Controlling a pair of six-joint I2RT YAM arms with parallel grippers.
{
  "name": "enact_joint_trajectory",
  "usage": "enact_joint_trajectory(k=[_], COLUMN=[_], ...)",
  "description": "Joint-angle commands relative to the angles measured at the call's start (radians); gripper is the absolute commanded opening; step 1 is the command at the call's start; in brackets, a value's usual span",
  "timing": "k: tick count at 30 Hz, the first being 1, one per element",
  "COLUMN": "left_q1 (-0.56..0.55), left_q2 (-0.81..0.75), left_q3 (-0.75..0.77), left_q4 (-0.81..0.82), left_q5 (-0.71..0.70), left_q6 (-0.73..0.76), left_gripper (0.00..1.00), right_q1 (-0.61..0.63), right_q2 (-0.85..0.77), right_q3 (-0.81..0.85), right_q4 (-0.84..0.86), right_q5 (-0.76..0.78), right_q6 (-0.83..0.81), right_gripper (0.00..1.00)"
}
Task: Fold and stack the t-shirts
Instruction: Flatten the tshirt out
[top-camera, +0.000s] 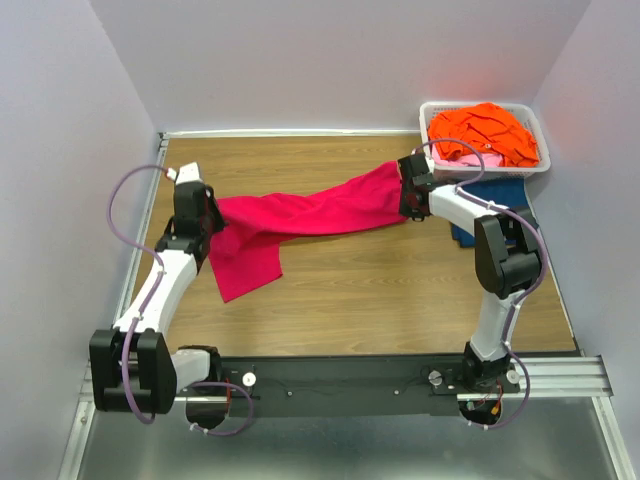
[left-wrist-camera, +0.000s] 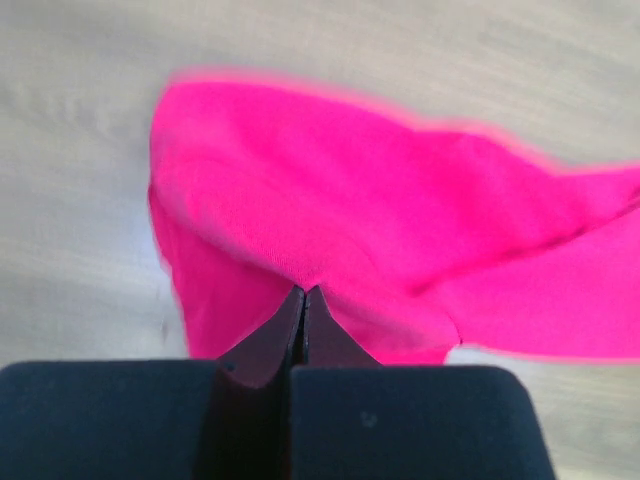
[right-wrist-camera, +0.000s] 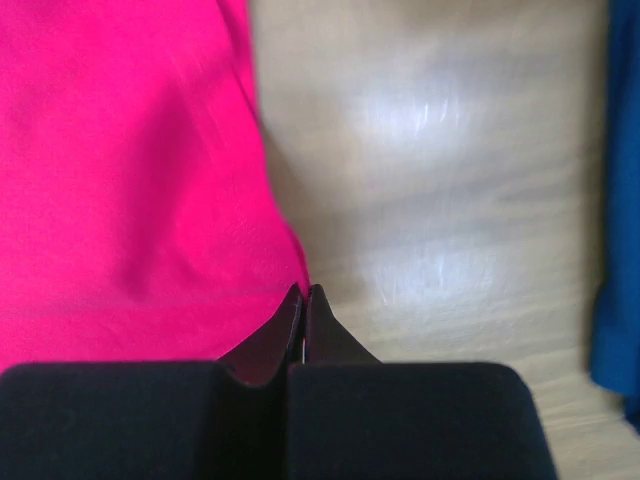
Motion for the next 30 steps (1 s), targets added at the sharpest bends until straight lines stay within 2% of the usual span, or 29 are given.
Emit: enact_joint_trajectory(k=[1,3,4,5,8,10,12,15,16,20,23,24,26,30], left_q1=[0.001,0.02,0.031,0.032,0.032,0.031,0.028,0.0,-0.032,-0.158,-0.241,-0.247,-0.252,-0.252], left_q2=[0.119,0.206,0.295,0.334,0.42,0.381,0.312,0.157,0.083,-0.072,-0.181,-0.215,-0.319,-0.394], left_q3=[0.241,0.477,0.656,0.746,1.005,1.046,0.983,0.804,0.687,0.378,0.18,0.14,0.054,0.015], left_q4=[0.003,-0.089,-0.128,-0.167,-0.292,-0.329,-0.324,-0.327,-0.341,-0.378,-0.421,-0.427,-0.438,-0.461], left_q5=[-0.05,-0.061,-0.058,-0.052,-0.039,-0.047,-0.064,-0.105,-0.113,-0.09,-0.021,-0.001,0.027,-0.002], left_q6=[0.008,0.025,0.028,0.033,0.056,0.062,0.059,0.059,0.045,-0.018,-0.104,-0.125,-0.184,-0.217], left_gripper=[0.0,0.0,0.0,0.0,0.0,0.0,0.0,0.0,0.0,0.03,0.22,0.42,0.6,0.64], right_q1=[-0.003,-0.003,-0.003,-0.006,-0.005,-0.009,-0.009,-0.009,-0.011,-0.012,-0.011,-0.011,-0.012,-0.012], right_q2=[-0.045,-0.028,-0.02,-0.021,-0.055,-0.136,-0.245,-0.404,-0.44,-0.635,-0.774,-0.803,-0.851,-0.861], right_q3=[0.204,0.289,0.361,0.389,0.433,0.405,0.318,0.193,0.095,-0.14,-0.295,-0.322,-0.382,-0.43], right_q4=[-0.079,-0.11,-0.131,-0.138,-0.153,-0.153,-0.152,-0.152,-0.153,-0.153,-0.168,-0.173,-0.184,-0.187], right_q5=[0.067,0.081,0.087,0.092,0.104,0.116,0.126,0.121,0.115,0.098,0.072,0.064,0.041,0.015], right_q6=[-0.066,-0.086,-0.091,-0.101,-0.112,-0.115,-0.117,-0.111,-0.109,-0.097,-0.063,-0.042,-0.028,-0.012], right_gripper=[0.01,0.01,0.01,0.01,0.01,0.01,0.01,0.01,0.01,0.01,0.01,0.01,0.01,0.01])
